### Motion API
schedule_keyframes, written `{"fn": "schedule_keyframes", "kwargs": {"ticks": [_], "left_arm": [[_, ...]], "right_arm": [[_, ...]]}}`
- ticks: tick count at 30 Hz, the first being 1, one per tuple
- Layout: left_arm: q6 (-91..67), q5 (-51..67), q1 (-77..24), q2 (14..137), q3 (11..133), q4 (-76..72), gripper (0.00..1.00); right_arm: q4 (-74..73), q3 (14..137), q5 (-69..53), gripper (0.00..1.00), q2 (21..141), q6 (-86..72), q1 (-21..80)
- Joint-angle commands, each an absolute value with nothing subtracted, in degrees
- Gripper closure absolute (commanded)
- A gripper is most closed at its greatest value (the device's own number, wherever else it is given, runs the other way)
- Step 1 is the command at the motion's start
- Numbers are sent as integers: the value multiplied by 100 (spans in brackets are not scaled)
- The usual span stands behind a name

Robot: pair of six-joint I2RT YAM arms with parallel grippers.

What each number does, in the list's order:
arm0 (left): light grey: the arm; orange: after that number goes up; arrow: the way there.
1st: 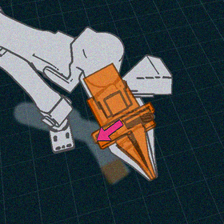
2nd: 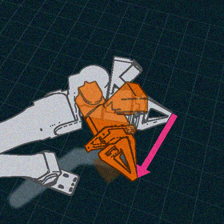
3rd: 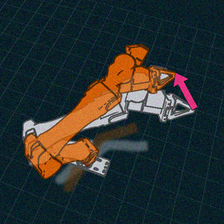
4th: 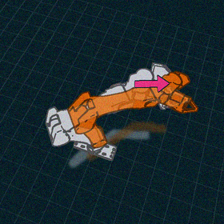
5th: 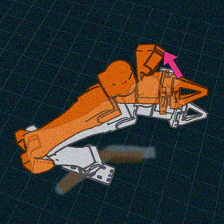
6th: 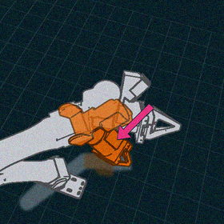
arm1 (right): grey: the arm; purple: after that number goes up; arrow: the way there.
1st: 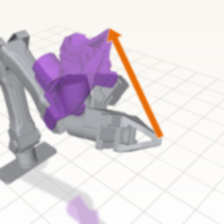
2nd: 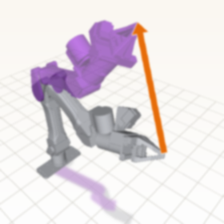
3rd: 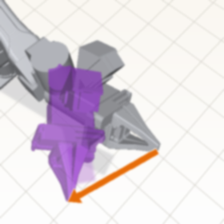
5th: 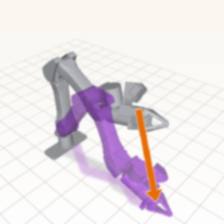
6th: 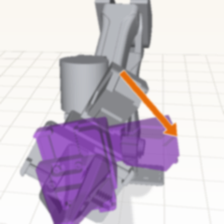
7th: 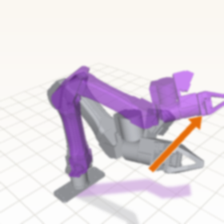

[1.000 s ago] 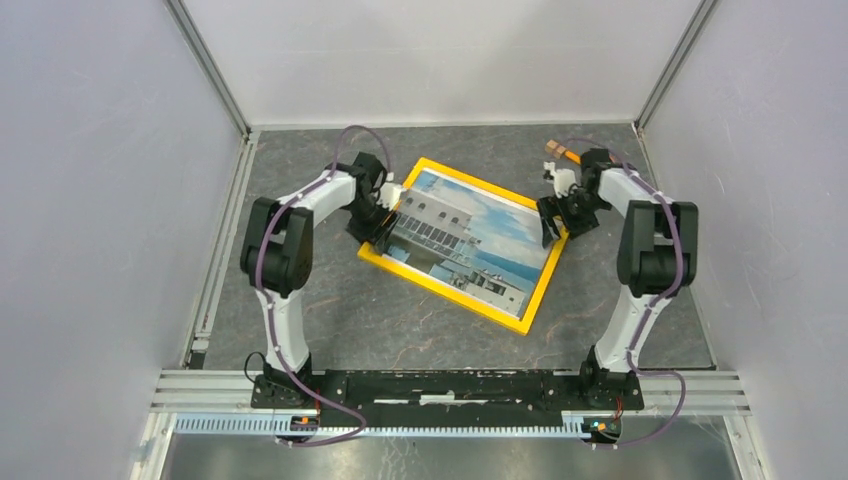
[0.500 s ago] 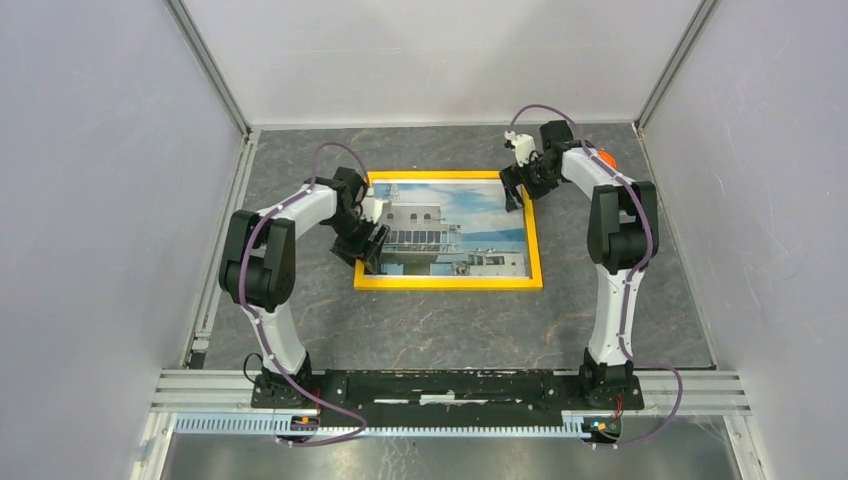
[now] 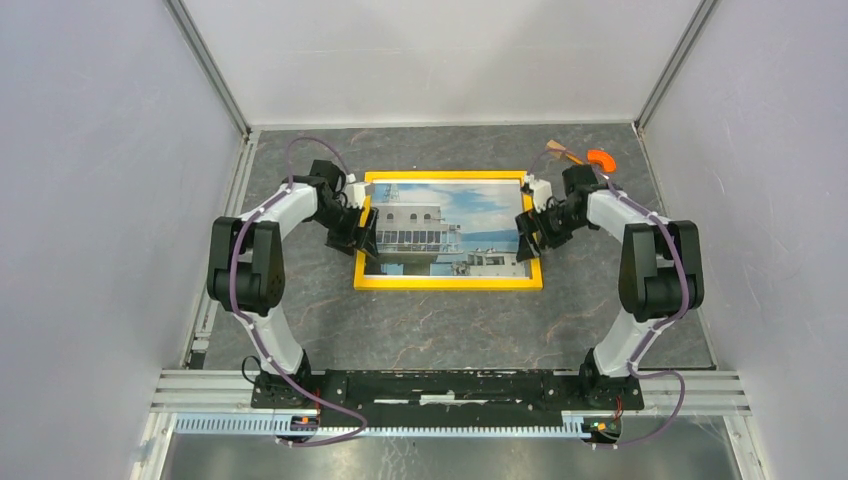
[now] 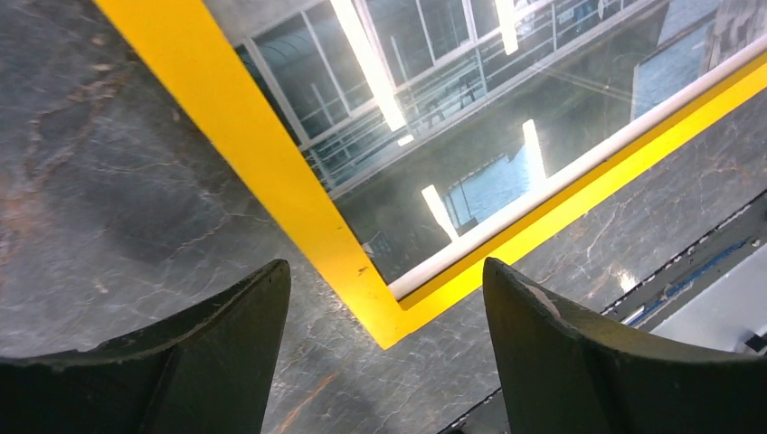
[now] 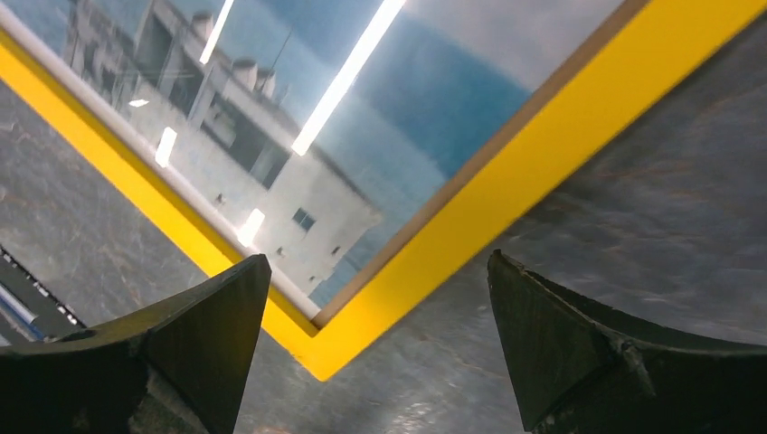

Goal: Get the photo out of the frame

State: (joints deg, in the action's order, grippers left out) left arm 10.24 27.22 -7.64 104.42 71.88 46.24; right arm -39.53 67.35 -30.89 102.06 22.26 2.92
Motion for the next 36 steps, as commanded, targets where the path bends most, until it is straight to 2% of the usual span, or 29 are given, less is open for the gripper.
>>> {"fn": "schedule_keyframes", "kwargs": {"ticks": [1,5,8,11,16,21,24,29,36], "left_arm": [[897,3189,-846,10474,7044,4427,17],[1067,2999,-988,10555,7352,4799,19],[1564,2452,-1097,10138,7449,4904,18],[2251,1749,-1494,9465,7269,4746,16],[2911,1333,-2619,8928,6865,4464,14],[2997,510,-3873,9153,6896,3932,9],[3050,-196,-4552,9636,7344,4079,3],[3000,-257,-5119,10286,7959,4245,0],[3029,-556,-5656,10909,8377,4001,1]], "right_arm": [[-3205,5860,-3633,4,9836,1960,350],[-3192,5357,-3850,6,9571,2033,321],[-3145,5079,-3983,6,9375,2019,289],[-3122,4824,-4029,6,9153,1920,160],[-3006,4847,-3995,4,8738,1742,-419],[-2989,4758,-4034,2,8343,1724,-640],[-2998,4718,-3995,2,8143,1664,-670],[-3032,4665,-3879,2,8072,1424,-796],[-3108,4644,-4518,2,8286,1523,-1071]]}}
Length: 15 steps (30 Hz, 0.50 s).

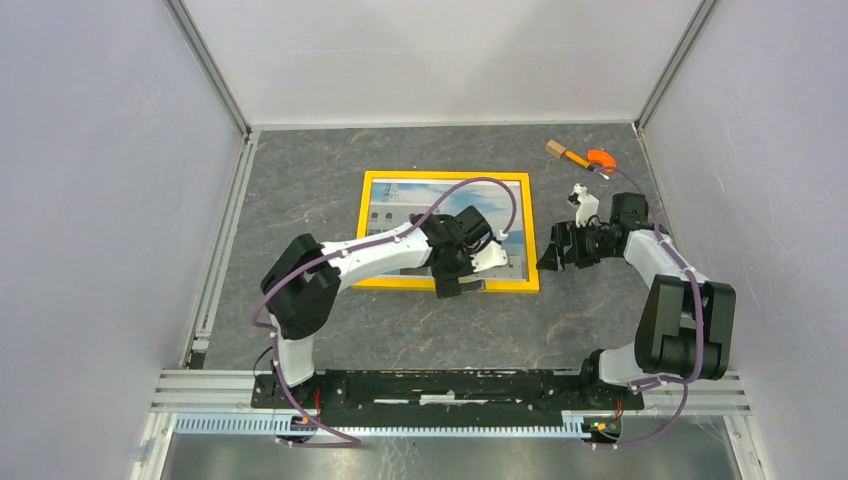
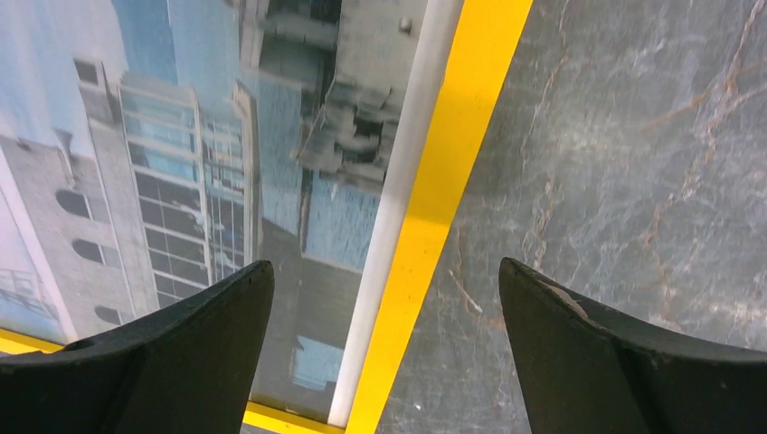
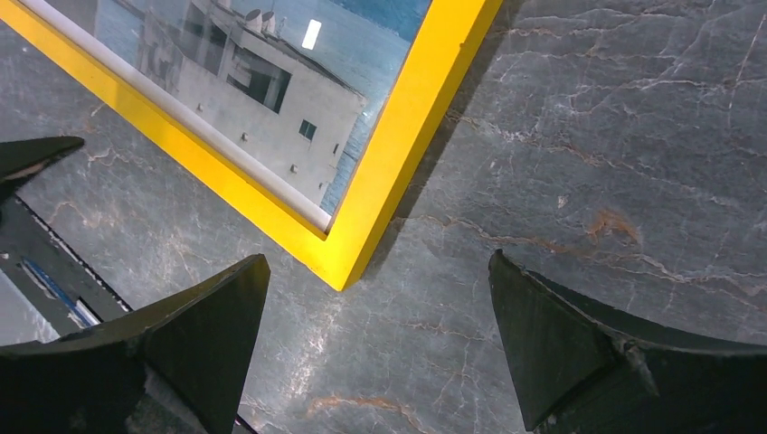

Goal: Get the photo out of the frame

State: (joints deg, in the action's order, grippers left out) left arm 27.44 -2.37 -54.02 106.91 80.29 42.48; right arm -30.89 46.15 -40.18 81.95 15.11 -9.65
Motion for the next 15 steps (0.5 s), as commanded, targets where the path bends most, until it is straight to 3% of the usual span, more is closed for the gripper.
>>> {"fn": "schedule_keyframes", "kwargs": {"ticks": [1,9,15], "left_arm": [[3066,-625,-5723,10954,8364,3912,1],[3296,-1167,-6157,11232,8080,3348,16],[3287,-1454,-6174,11556,8146,3242,20]], "right_arm": [[-3095,4649,-4570,2,8307,1523,-1080],[-2884,4444,-4693,2,8289,1406,-1105],[-2869,4388,-4767,2,8290,1415,-1106]]}}
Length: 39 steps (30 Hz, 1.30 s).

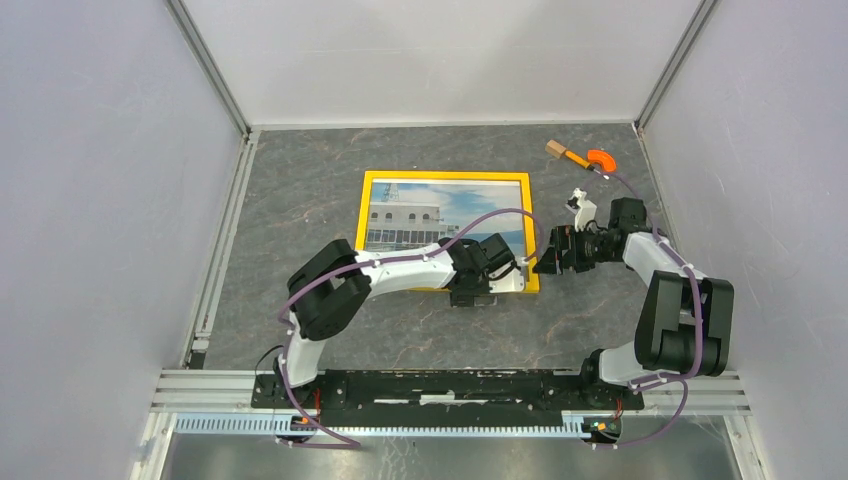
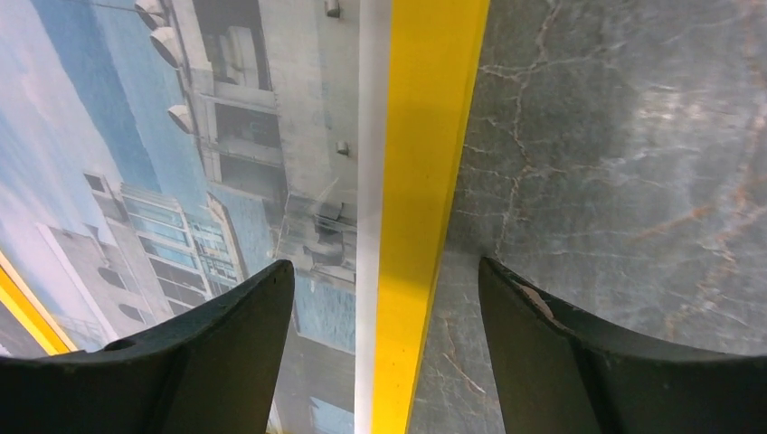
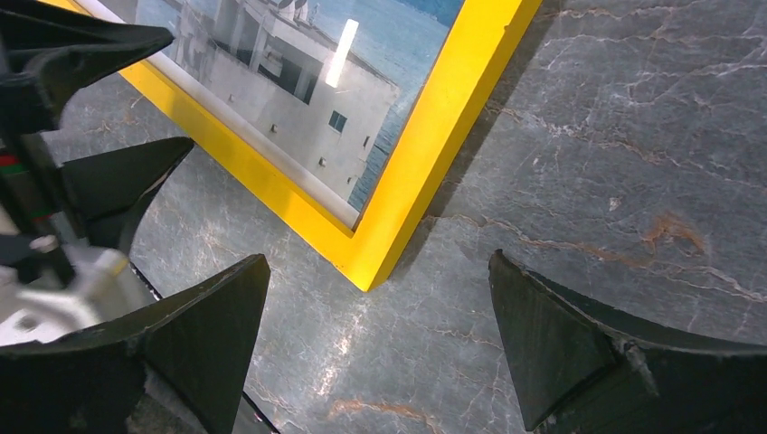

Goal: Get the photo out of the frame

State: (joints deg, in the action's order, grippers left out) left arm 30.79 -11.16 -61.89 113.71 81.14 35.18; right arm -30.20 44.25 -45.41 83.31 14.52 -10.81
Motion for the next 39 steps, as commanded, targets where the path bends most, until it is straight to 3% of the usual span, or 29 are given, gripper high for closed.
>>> {"fn": "schedule_keyframes", "kwargs": {"ticks": [1,5,7,11,22,39], "left_arm": [[3265,-1453,-6175,11597,8149,3236,19],[3067,-1249,-6179,11695,8158,3250,22],[2995,-1091,-6172,11695,8145,3300,30],[2984,-926,-6196,11520,8134,3355,55],[2942,-648,-6192,10705,8287,3813,96],[2885,-434,-6190,9896,7923,3390,98]], "right_arm": [[-2857,4369,-4779,2,8284,1415,-1107],[-2830,4290,-4812,2,8250,1411,-1100],[-2805,4263,-4816,2,8251,1398,-1105],[-2736,4245,-4803,2,8310,1317,-1105],[-2479,4106,-5486,2,8531,901,-1116],[-616,3567,-6760,2,9389,-1651,-1074]]}}
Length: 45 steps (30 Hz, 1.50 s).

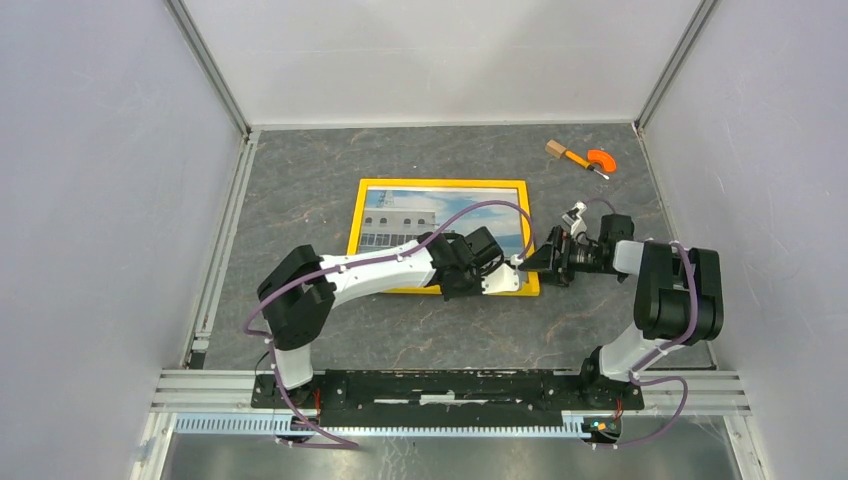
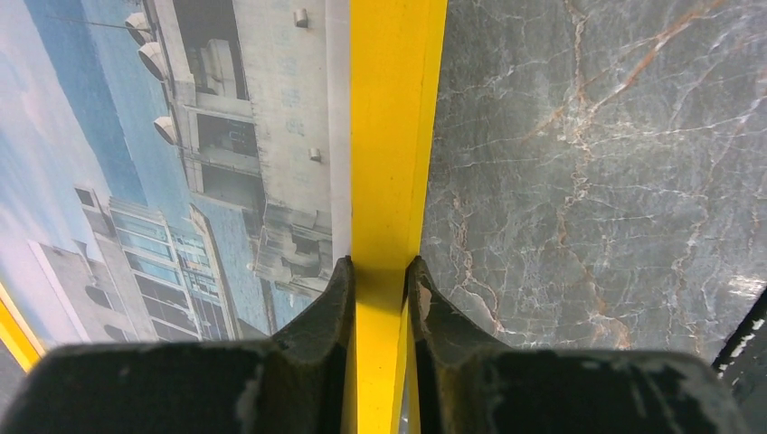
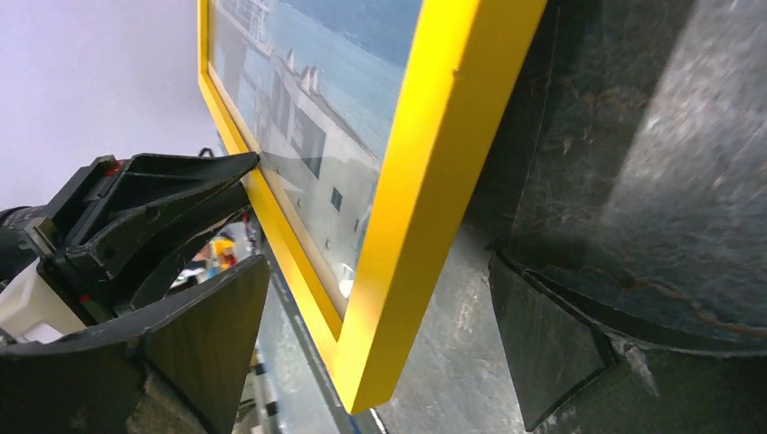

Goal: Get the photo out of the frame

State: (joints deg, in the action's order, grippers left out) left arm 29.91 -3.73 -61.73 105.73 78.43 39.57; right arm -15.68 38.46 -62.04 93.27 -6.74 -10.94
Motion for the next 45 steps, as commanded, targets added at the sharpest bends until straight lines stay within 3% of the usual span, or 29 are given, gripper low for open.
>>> {"fn": "schedule_keyframes", "kwargs": {"ticks": [1,15,21,31,34,36,37,40,43,45], "left_arm": [[2887,-432,-6192,9858,7909,3347,98],[3287,-218,-6345,9689,7802,2979,98],[3406,-381,-6413,9687,7652,2702,98],[3641,-571,-6426,9639,7251,2171,98],[3775,-552,-6424,9550,7060,1949,98],[3815,-589,-6424,9558,7020,1872,96],[3791,-687,-6424,9590,7075,1890,89],[3501,-1097,-6410,9695,7408,2214,51],[3334,-1160,-6375,9390,7493,2562,21],[3351,-1127,-6367,9112,7494,2812,10]], "right_arm": [[-400,3474,-6854,2,9394,-1856,-1042],[1020,3151,-7316,15,9740,-3172,-572],[2350,2711,-7436,32,9864,-4383,-521],[2426,2672,-7646,51,10056,-4639,-425],[2430,2681,-7682,60,10046,-4650,-357],[2451,2717,-7691,71,10022,-4641,-321],[2444,2752,-7690,79,9992,-4617,-321],[1992,3020,-7708,97,9889,-4157,-316],[853,3518,-7665,100,9751,-3292,-325],[378,3760,-7633,100,9668,-2962,-334]]}}
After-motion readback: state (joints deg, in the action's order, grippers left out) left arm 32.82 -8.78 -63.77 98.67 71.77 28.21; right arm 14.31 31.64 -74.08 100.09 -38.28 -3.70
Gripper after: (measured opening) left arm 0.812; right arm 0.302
